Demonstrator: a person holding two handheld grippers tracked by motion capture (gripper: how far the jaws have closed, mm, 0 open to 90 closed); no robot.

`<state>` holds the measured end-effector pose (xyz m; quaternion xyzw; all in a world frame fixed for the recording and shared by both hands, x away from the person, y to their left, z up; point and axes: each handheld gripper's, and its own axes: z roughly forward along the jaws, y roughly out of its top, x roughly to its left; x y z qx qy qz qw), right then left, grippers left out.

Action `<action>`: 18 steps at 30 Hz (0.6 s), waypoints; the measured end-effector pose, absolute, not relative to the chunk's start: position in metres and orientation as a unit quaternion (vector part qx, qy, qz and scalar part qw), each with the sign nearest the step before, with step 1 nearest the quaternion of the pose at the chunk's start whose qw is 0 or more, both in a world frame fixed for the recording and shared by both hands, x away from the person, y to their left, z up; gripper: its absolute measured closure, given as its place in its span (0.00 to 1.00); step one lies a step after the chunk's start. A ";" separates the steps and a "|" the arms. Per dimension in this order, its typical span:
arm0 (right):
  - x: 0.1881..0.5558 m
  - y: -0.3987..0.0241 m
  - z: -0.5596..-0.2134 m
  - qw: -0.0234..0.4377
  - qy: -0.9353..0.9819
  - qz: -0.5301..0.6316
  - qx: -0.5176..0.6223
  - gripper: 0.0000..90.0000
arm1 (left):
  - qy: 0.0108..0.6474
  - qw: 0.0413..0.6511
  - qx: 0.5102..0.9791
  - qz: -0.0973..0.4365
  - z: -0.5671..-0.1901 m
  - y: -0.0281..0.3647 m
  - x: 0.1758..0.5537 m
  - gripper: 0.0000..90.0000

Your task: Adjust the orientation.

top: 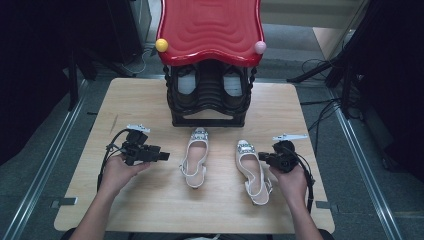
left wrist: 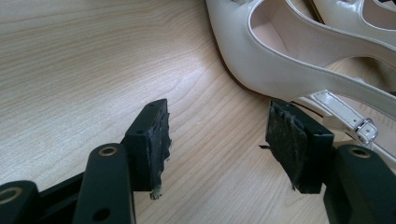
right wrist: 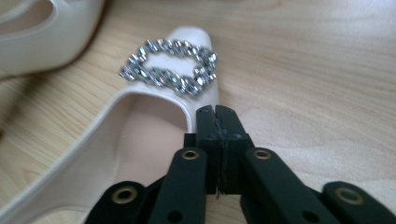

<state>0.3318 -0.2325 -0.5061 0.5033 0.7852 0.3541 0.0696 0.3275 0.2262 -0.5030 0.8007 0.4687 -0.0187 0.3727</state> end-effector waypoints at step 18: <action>0.323 -0.216 -0.512 0.089 0.787 0.331 0.513 0.75 | 0.454 0.374 0.808 -0.026 -0.502 0.213 0.335 0.45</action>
